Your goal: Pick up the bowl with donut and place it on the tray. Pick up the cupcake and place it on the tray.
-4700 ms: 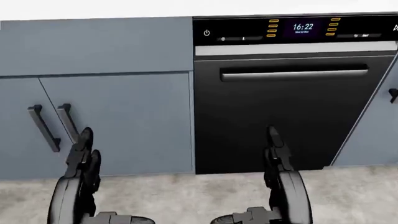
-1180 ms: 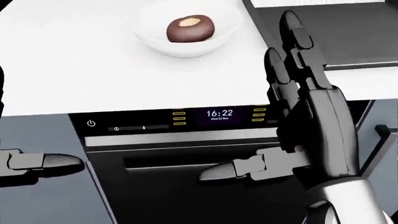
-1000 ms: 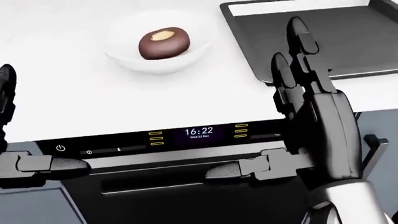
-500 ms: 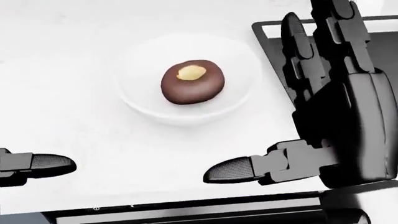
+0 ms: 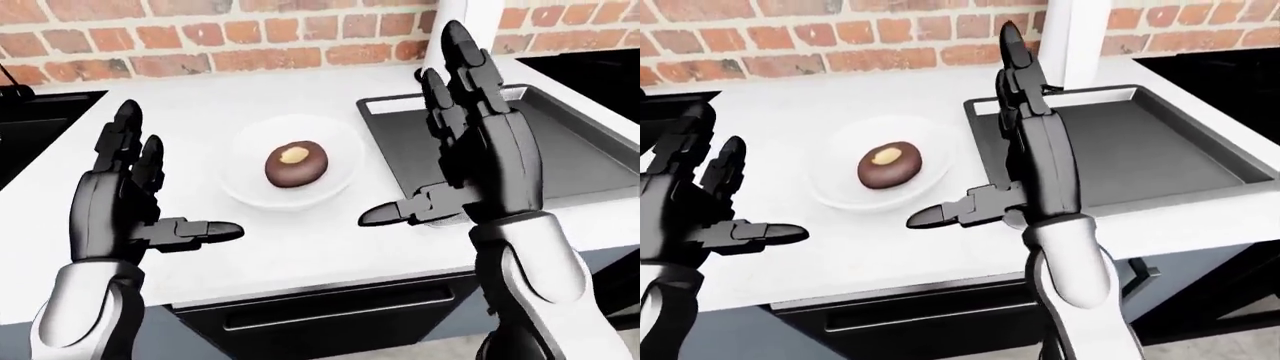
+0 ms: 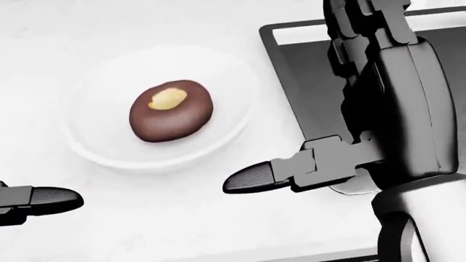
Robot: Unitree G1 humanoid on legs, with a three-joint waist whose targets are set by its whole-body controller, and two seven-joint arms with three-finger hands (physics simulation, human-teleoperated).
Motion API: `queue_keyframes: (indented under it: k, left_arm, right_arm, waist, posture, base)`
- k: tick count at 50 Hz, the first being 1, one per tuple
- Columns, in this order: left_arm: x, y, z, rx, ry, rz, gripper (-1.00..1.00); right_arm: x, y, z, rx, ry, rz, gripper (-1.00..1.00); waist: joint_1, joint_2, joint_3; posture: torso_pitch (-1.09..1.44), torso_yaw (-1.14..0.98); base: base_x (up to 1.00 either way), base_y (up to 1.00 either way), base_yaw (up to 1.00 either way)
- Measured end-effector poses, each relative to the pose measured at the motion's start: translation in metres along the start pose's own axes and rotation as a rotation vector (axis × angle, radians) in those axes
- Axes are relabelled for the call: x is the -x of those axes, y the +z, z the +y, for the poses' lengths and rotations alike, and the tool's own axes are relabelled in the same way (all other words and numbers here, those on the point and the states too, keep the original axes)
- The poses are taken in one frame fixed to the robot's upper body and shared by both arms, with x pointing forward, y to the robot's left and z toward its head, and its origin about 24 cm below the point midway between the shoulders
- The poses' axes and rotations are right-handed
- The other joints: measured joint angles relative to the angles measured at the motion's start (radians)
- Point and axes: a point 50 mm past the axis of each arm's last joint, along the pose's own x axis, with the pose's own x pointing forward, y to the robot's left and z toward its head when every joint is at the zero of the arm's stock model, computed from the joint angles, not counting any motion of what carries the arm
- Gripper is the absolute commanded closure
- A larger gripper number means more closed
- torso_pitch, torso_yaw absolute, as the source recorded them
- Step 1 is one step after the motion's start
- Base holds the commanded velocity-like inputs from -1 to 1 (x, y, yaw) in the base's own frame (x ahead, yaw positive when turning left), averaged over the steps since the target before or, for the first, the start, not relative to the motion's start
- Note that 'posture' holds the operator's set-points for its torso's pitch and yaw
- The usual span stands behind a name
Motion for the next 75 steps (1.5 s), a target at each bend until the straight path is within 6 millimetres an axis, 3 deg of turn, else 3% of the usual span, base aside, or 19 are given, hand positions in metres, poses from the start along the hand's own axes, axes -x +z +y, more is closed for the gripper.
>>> queue_keyframes:
  k: [13, 26, 41, 50, 51, 55, 62, 75]
  left_arm:
    - [0.002, 0.005, 0.007, -0.003, 0.018, -0.012, -1.0]
    - [0.002, 0.005, 0.007, -0.002, 0.016, -0.012, -1.0]
    - [0.002, 0.007, 0.007, -0.001, 0.017, -0.014, -1.0]
    - [0.003, 0.007, 0.009, 0.001, 0.026, -0.015, -1.0]
    - [0.003, 0.008, 0.01, 0.0, 0.027, -0.018, -1.0]
    - [0.004, 0.01, 0.009, -0.001, 0.026, -0.025, -1.0]
    - [0.005, 0.01, 0.011, 0.004, 0.027, -0.019, -1.0]
    - [0.005, 0.01, 0.013, 0.006, 0.03, -0.021, -1.0]
  right_arm:
    - [-0.017, 0.009, 0.026, 0.251, 0.107, -0.037, -1.0]
    - [-0.032, -0.009, 0.031, 0.474, 0.107, -0.021, -1.0]
    - [-0.044, -0.031, 0.043, 0.542, 0.153, 0.011, -1.0]
    - [-0.047, -0.042, 0.053, 0.585, 0.191, 0.019, -0.67]
    - [-0.047, -0.044, 0.055, 0.591, 0.197, 0.025, -0.51]
    - [-0.048, -0.048, 0.06, 0.611, 0.22, 0.033, -0.33]
    - [-0.049, -0.05, 0.067, 0.651, 0.247, 0.025, -0.33]
    - [-0.049, -0.065, 0.076, 0.766, 0.271, 0.018, -0.17]
  waist:
    - [-0.011, 0.01, 0.011]
    - [-0.015, 0.025, 0.012]
    - [-0.014, 0.029, 0.008]
    - [-0.013, 0.028, 0.003]
    - [-0.013, 0.028, 0.003]
    - [-0.012, 0.03, 0.003]
    - [-0.013, 0.03, 0.0]
    - [-0.015, 0.031, -0.006]
  posture:
    - [0.0, 0.0]
    - [0.0, 0.0]
    - [0.0, 0.0]
    - [0.0, 0.0]
    - [0.0, 0.0]
    - [0.0, 0.0]
    - [0.0, 0.0]
    - [0.0, 0.0]
  base:
    - [0.0, 0.0, 0.0]
    - [0.0, 0.0, 0.0]
    - [0.0, 0.0, 0.0]
    - [0.0, 0.0, 0.0]
    - [0.0, 0.0, 0.0]
    - [0.0, 0.0, 0.0]
    - [0.0, 0.0, 0.0]
    - [0.0, 0.0, 0.0]
